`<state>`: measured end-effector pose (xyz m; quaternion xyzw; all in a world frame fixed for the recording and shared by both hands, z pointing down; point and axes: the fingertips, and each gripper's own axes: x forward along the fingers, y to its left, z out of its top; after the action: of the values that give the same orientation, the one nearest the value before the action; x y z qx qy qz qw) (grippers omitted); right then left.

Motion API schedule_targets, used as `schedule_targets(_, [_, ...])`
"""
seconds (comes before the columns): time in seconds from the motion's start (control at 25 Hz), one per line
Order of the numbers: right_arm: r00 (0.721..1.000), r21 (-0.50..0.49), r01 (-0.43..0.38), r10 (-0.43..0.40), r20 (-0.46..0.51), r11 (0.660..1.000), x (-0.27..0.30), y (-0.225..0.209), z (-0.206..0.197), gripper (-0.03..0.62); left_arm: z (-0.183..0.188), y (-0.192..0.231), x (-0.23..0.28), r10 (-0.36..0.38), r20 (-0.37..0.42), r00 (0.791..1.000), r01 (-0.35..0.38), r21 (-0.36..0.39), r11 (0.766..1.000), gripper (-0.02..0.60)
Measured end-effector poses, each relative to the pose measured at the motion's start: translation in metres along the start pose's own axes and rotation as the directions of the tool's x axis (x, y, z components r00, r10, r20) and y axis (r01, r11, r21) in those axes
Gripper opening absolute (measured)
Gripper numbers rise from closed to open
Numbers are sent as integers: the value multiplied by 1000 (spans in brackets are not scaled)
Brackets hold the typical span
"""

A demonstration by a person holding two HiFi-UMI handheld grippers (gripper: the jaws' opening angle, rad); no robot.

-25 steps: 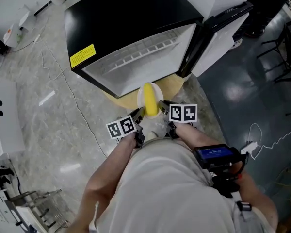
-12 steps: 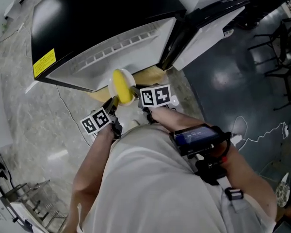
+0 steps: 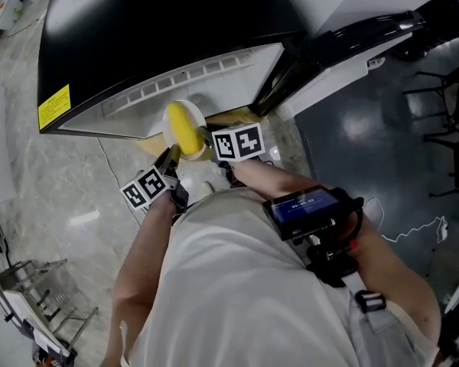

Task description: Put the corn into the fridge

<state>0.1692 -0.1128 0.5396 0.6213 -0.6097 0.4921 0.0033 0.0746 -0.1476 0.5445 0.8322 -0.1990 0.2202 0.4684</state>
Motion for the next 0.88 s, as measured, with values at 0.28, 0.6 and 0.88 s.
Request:
schedule_targets(0.28, [995,-57,-69,65,-69,996,20,-25,0,57,-11,12,24,71,49,996,-68,-57,996,71])
schedule_targets(0.6, [986,-111,-116,101,-131,987,26,-1,-4,58,-11,19,1,115,93,989,-104,-113,988,71])
schedule_targets(0.88, [977,-140,-147,122,-175,979,26,2,-18,58,-25,20,-8,141,123,982,-123,-144,982,71])
